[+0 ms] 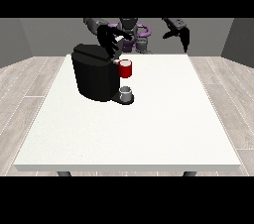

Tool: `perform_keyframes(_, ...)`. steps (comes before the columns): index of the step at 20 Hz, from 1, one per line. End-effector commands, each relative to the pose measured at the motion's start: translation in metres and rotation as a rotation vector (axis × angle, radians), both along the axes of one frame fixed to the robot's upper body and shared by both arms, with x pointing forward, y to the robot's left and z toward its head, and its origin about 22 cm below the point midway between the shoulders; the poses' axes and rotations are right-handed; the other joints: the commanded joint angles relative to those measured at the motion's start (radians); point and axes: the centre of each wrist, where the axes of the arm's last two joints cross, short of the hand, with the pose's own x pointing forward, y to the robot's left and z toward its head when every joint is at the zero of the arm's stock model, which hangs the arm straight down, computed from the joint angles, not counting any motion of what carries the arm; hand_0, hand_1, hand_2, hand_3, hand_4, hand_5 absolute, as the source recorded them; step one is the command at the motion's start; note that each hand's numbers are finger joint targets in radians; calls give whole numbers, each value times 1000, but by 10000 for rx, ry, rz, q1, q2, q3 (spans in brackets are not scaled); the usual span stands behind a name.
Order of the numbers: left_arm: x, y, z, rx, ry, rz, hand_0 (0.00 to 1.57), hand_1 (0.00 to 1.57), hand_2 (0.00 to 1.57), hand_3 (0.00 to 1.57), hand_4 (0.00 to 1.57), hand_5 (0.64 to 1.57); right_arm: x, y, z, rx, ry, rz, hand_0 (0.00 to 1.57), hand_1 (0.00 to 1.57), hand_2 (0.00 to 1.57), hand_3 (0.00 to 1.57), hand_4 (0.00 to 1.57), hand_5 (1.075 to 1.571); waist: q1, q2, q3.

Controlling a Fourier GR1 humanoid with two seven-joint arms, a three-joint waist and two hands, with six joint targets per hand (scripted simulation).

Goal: Insert the coffee pod into the coffee machine and close the lid

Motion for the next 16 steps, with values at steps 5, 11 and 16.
perform_keyframes(5,9,-10,14,-45,-536,-643,0,0,0,0,397,1571,0,40,52,-555,-1802,975,0,0,0,0,274,1571,1332,189,-162)
perform_keyframes(11,17,-26,22,-122,-860,-1344,0,0,0,0,399,1571,-8,34,85,-828,-2112,560,0,0,0,0,146,1571,2050,850,-165)
perform_keyframes(16,28,-34,36,-121,-1216,-1741,0,0,0,0,418,1571,-18,31,117,-1019,-2561,44,0,0,0,0,0,1571,2601,1361,-170)
